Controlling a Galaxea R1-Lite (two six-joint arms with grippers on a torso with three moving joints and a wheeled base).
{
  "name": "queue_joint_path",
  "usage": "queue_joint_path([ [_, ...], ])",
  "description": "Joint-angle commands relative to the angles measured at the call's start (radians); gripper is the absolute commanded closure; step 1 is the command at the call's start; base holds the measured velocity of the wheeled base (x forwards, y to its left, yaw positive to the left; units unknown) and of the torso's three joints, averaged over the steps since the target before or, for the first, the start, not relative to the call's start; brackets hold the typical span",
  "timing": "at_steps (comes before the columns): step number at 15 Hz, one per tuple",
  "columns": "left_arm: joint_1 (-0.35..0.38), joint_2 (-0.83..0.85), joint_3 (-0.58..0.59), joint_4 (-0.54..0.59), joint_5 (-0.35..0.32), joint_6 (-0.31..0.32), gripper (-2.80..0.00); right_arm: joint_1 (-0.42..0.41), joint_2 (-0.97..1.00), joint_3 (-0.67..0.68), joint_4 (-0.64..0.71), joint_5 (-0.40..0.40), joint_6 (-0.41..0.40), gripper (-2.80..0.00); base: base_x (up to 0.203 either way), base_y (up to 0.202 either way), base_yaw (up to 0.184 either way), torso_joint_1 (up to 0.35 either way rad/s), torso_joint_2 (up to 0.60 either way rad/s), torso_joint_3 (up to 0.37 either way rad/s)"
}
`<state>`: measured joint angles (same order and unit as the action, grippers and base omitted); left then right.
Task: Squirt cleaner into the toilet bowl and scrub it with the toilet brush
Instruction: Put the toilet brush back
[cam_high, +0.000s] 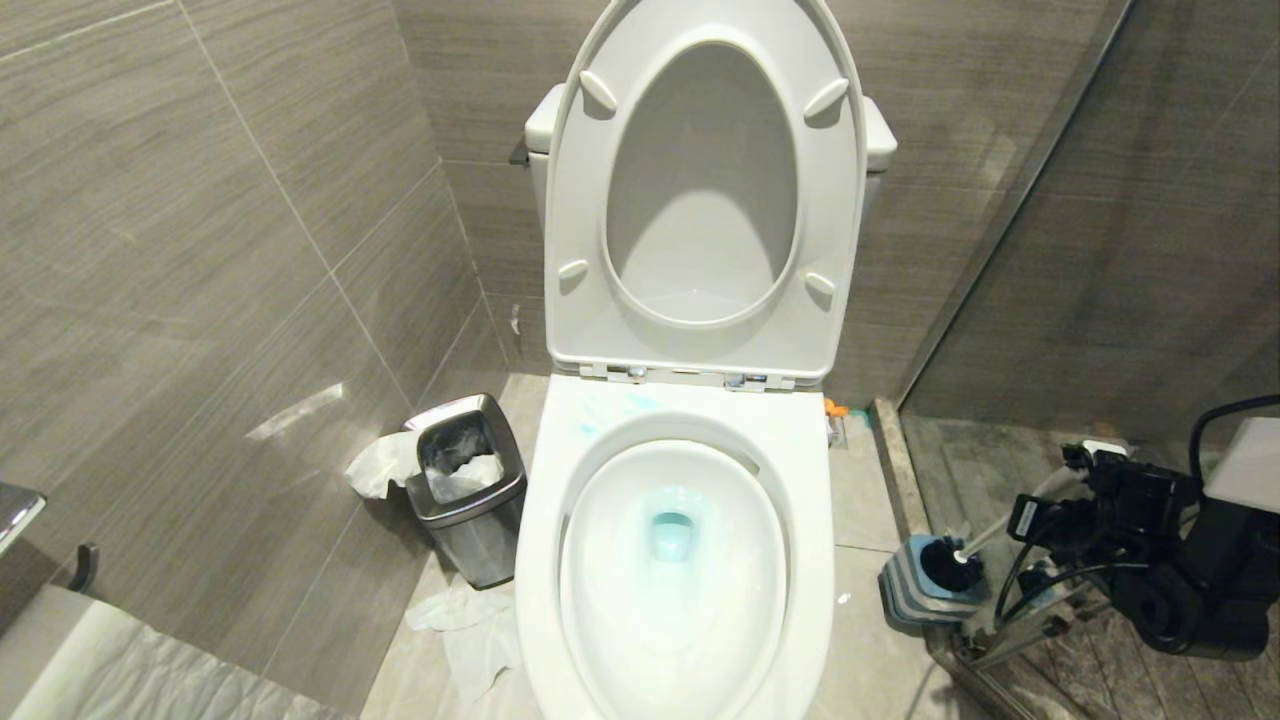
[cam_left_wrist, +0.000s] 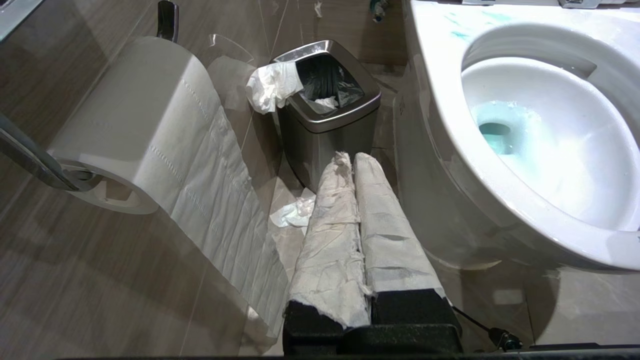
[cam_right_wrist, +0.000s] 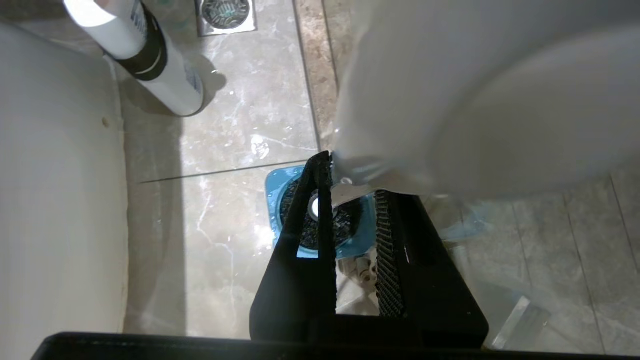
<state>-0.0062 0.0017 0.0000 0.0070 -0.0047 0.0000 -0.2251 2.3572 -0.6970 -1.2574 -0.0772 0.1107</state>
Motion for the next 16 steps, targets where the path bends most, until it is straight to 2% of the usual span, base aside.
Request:
queue_joint_path([
  [1, 0.001, 0.001, 0.002, -0.001, 0.000, 0.000, 0.00, -0.007, 0.004, 0.002, -0.008, 0.000, -0.014, 0.00, 0.000, 0.000, 0.000, 0.000, 0.00, 0.000],
  [6, 0.000, 0.001, 0.002, 0.000, 0.000, 0.000, 0.00, -0.010, 0.007, -0.006, -0.008, 0.019, -0.014, 0.00, 0.000, 0.000, 0.000, 0.000, 0.00, 0.000],
  [7, 0.000, 0.001, 0.002, 0.001, 0.000, 0.000, 0.00, -0.011, 0.008, -0.006, -0.008, 0.019, -0.015, -2.80, 0.000, 0.000, 0.000, 0.000, 0.00, 0.000],
  [12, 0.000, 0.001, 0.002, 0.001, 0.000, 0.000, 0.00, -0.014, 0.006, -0.006, -0.008, 0.017, -0.020, -2.80, 0.000, 0.000, 0.000, 0.000, 0.00, 0.000],
  [16, 0.000, 0.001, 0.002, 0.000, 0.000, 0.000, 0.00, -0.024, -0.091, 0.042, -0.006, 0.022, -0.034, -2.80, 0.000, 0.000, 0.000, 0.000, 0.00, 0.000],
])
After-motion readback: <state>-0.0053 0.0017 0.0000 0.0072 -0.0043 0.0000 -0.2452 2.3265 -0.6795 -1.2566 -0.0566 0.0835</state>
